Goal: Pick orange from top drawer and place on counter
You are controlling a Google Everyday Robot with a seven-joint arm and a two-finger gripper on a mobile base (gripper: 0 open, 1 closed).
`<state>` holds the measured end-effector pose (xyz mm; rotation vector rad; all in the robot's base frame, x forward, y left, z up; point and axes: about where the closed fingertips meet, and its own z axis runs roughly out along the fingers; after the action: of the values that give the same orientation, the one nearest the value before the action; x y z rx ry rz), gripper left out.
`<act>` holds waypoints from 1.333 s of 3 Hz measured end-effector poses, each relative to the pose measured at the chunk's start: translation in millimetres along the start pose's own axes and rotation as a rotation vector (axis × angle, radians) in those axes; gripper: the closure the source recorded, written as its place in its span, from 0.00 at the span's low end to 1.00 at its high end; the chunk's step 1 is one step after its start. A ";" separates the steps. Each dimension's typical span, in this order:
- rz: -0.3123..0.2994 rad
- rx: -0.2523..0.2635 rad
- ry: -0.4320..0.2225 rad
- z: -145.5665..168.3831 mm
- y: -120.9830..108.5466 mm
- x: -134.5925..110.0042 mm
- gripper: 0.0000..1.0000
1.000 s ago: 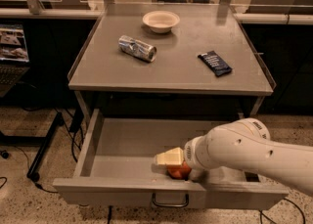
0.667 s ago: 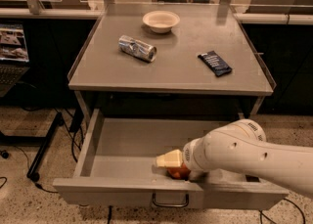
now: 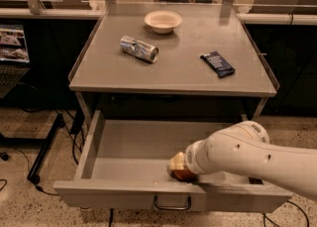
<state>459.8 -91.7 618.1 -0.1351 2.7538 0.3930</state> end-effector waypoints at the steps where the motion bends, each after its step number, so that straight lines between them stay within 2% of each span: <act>1: 0.000 0.000 0.000 0.0 0.0 0.0 0.73; 2: 0.000 0.000 0.000 0.0 0.0 0.0 0.96; 3: -0.047 -0.012 -0.005 -8.6 5.8 -3.8 1.00; 4: -0.095 -0.058 -0.019 -58.1 23.9 -21.8 1.00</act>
Offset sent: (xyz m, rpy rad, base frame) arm 0.0000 0.0000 0.0000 0.0000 0.0000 0.0000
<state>457.4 -84.6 684.1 -0.2739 2.7065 0.4457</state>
